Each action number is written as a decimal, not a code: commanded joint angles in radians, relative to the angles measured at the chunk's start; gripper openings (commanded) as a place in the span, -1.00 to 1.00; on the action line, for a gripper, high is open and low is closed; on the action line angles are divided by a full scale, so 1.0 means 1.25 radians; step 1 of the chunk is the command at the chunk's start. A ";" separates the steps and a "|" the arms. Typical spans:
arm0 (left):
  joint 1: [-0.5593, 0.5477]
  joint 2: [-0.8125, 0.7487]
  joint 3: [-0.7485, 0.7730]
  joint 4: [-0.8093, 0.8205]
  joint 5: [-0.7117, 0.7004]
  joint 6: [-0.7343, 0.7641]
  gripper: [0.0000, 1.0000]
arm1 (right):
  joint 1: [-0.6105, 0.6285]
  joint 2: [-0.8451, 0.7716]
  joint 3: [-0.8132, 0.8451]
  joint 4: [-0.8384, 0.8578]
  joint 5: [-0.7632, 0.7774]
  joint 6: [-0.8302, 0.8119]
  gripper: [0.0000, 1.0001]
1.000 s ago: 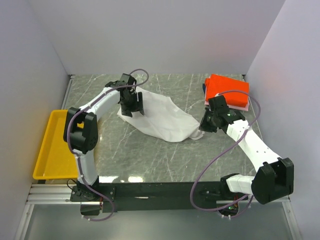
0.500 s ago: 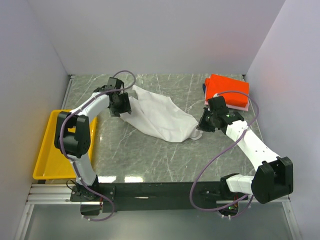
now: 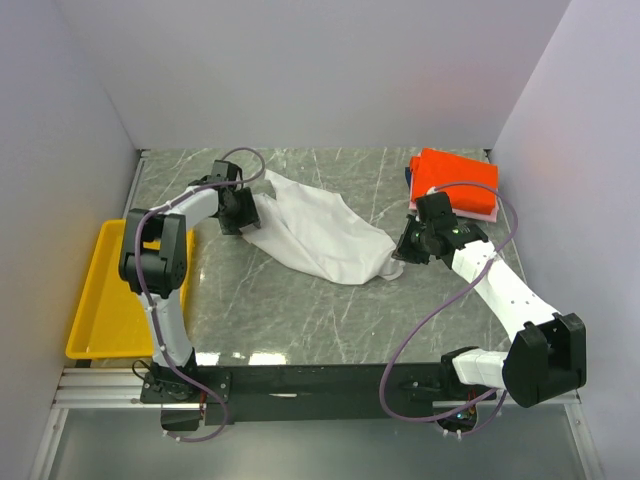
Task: Fold and stack the t-shirts
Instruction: Flatten the tshirt out
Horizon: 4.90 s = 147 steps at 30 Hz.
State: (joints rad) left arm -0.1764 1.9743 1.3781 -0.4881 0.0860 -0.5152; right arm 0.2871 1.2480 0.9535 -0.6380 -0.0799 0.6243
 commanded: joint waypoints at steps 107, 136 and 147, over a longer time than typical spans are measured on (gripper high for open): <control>0.015 -0.254 -0.206 -0.099 -0.042 0.043 -0.99 | -0.065 0.057 0.129 0.037 -0.016 -0.057 -1.00; 0.276 -0.223 -0.042 -0.082 0.216 0.070 -0.99 | 0.059 0.179 0.103 0.123 -0.210 -0.069 0.21; 0.276 -0.228 -0.037 -0.097 0.222 0.088 -0.99 | 0.267 0.476 0.299 0.176 -0.220 -0.032 0.01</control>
State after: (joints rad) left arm 0.1684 1.7138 1.2984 -0.6117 0.3431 -0.4301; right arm 0.5873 1.7790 1.2392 -0.4248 -0.3672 0.5900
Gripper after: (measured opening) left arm 0.013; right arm 0.509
